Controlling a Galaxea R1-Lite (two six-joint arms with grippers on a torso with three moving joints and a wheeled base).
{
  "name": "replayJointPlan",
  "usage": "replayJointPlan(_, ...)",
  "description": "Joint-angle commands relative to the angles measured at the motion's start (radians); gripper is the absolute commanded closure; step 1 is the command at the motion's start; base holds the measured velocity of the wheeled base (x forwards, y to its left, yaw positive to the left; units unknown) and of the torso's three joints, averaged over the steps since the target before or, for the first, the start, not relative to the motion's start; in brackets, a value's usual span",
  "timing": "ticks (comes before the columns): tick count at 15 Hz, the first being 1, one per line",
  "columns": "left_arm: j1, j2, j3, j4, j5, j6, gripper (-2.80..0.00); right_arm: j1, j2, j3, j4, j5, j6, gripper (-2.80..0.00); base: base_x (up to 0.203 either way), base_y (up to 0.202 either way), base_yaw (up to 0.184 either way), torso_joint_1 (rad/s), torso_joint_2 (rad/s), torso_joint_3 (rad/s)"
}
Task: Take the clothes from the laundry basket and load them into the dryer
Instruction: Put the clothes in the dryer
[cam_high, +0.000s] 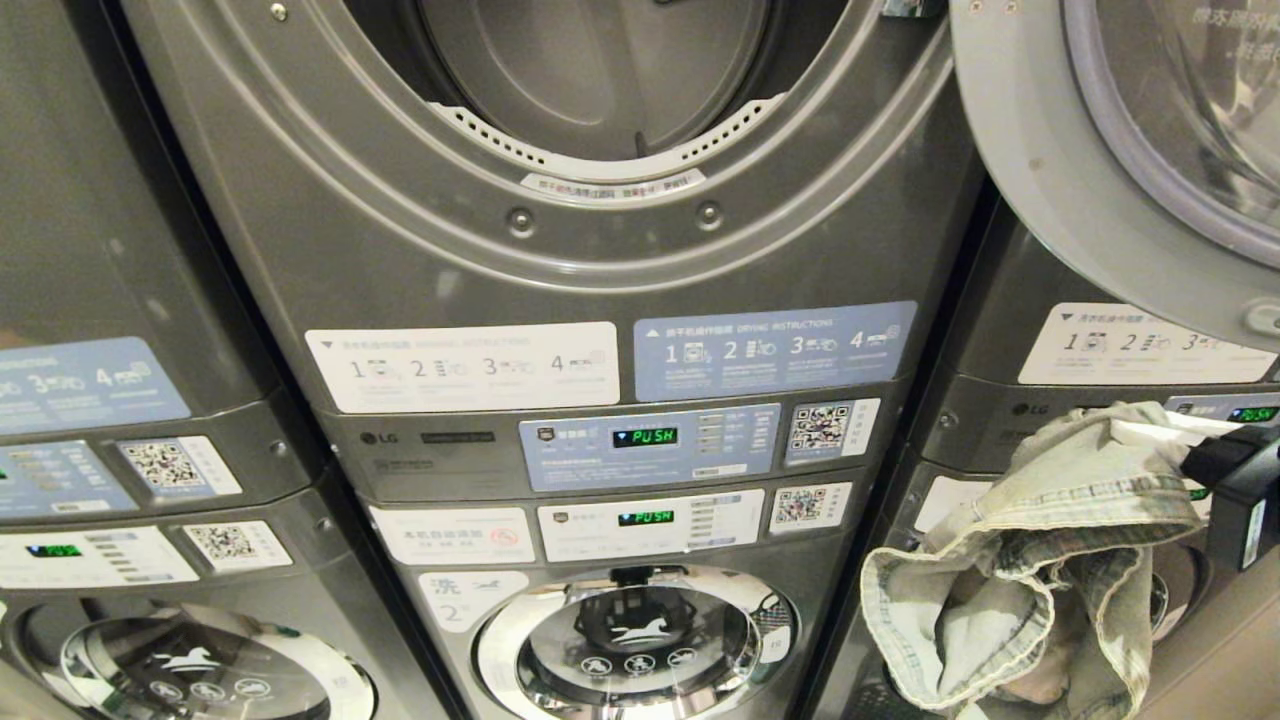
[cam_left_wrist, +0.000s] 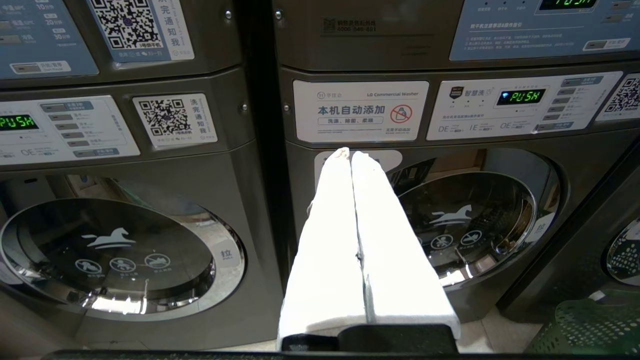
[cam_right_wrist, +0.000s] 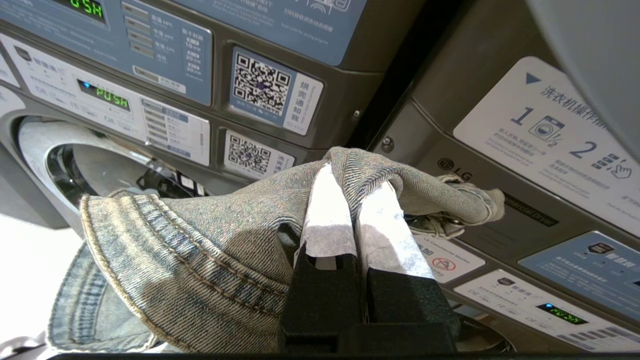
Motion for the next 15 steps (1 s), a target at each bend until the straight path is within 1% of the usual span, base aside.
replayJointPlan(1, 0.000, 0.000, 0.002, 0.000, 0.000, 0.000, 0.00, 0.000, 0.001, -0.004, -0.002, 0.001, -0.001, 0.00, 0.000, 0.000, 0.000, 0.073, -0.13, -0.072)
replayJointPlan(15, 0.000, 0.000, 0.002, 0.000, 0.000, -0.001, 0.00, 0.000, 0.000, -0.028, -0.003, -0.002, -0.004, 0.00, 0.000, 0.000, 0.000, 0.062, -0.12, -0.059)
